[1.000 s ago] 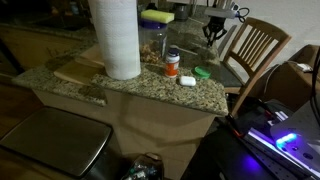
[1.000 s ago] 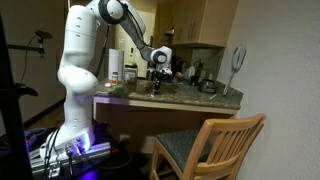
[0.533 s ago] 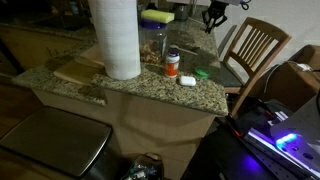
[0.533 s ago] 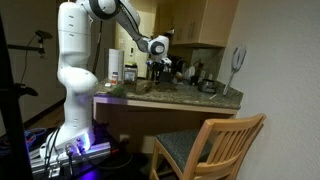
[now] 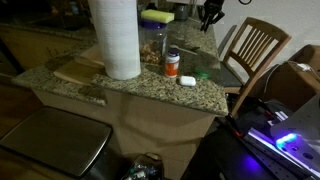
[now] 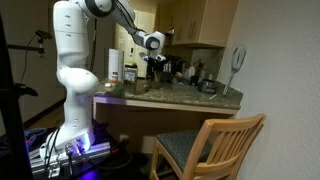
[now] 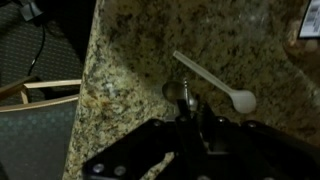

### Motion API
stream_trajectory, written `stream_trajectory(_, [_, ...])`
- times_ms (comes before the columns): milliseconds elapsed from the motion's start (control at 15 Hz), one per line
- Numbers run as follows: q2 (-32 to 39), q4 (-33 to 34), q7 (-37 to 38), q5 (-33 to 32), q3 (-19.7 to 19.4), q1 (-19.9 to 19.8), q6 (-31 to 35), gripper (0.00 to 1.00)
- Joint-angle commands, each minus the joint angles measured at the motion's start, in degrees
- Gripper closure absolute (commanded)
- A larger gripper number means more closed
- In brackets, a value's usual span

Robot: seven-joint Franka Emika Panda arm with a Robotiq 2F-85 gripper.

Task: Pick the keys and place them near the bar of soap

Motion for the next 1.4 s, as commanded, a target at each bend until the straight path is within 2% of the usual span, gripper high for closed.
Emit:
stream_trajectory(0, [-4.3,-4.8,-9.4,0.7,0.8,0.3,-5.2,0.96])
stream_trajectory(67, [-4.7,-5.2,-12.0,0.1,1.0,0.4,-5.8,0.96])
stream_trajectory(133, [-2.2,-2.4,-7.4,0.3,1.1,-0.1,-4.7,0.85])
stream_trajectory(400, [-3.5,-4.0,-10.5,0.3,1.3,0.2,-5.3,0.85])
stream_trajectory(467, [2.7,-0.9,-12.5,0.6,1.3,0.4,-3.7,0.96])
stream_trajectory(600, [5.9,0.3,-18.5,1.9,2.5,2.0,-3.7,0.96])
stream_trajectory(867, [6.5,-0.9,-28.2,2.5,4.5,3.4,-5.0,0.96])
stream_trajectory(1333, [-3.3,-5.6,-44.5,2.5,5.0,3.9,-7.0,0.96])
